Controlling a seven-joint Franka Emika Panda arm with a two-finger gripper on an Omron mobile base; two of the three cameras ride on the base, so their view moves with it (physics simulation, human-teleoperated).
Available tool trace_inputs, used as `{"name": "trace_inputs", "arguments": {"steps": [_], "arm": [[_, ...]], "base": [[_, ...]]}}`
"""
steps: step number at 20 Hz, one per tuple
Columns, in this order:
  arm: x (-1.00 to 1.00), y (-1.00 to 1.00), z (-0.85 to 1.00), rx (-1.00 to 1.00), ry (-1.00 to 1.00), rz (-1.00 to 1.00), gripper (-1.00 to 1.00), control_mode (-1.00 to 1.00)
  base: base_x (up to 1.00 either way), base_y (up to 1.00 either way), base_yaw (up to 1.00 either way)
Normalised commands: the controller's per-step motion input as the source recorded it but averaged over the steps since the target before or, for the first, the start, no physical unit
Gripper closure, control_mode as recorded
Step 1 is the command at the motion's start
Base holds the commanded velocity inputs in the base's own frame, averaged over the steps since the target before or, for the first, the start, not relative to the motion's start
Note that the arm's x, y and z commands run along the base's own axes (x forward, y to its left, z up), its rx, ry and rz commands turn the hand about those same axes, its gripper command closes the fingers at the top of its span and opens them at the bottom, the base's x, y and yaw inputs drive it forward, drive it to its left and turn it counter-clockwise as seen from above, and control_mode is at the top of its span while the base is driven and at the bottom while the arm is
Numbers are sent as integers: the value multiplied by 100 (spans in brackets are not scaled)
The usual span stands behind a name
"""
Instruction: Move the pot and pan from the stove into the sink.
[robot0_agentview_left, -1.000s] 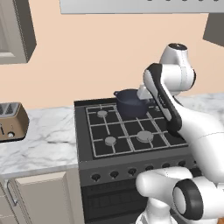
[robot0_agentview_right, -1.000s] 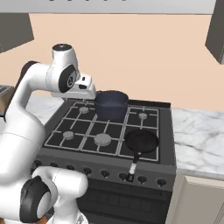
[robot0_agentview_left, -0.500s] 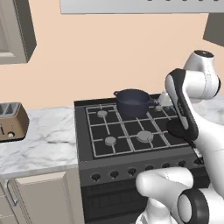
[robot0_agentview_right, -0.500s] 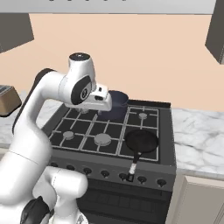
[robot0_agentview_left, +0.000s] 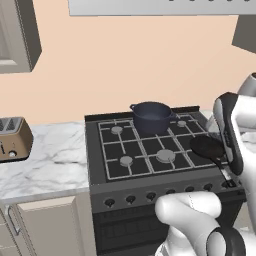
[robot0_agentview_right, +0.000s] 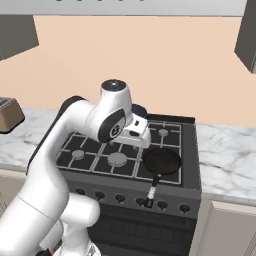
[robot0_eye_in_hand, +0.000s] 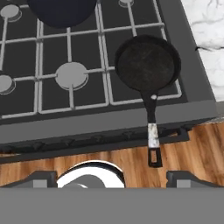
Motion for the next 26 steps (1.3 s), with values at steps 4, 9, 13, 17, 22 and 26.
{"name": "trace_inputs", "arguments": {"steps": [4,9,13,17,22,26], "arm": [[-1,-77,-35,0,0,-18,-100,-100],[0,-52,-29,0,0,-10,-100,-100],[0,-17,-11,1,0,-1,-100,-100],[0,-11,-49,1,0,-1,-100,-100],[2,-6,-57,0,0,0,-100,-100],[17,-2,-50,-2,0,0,-100,-100]], "base": [[0,0,0],[0,0,0],[0,0,0],[0,0,0],[0,0,0],[0,0,0]]}}
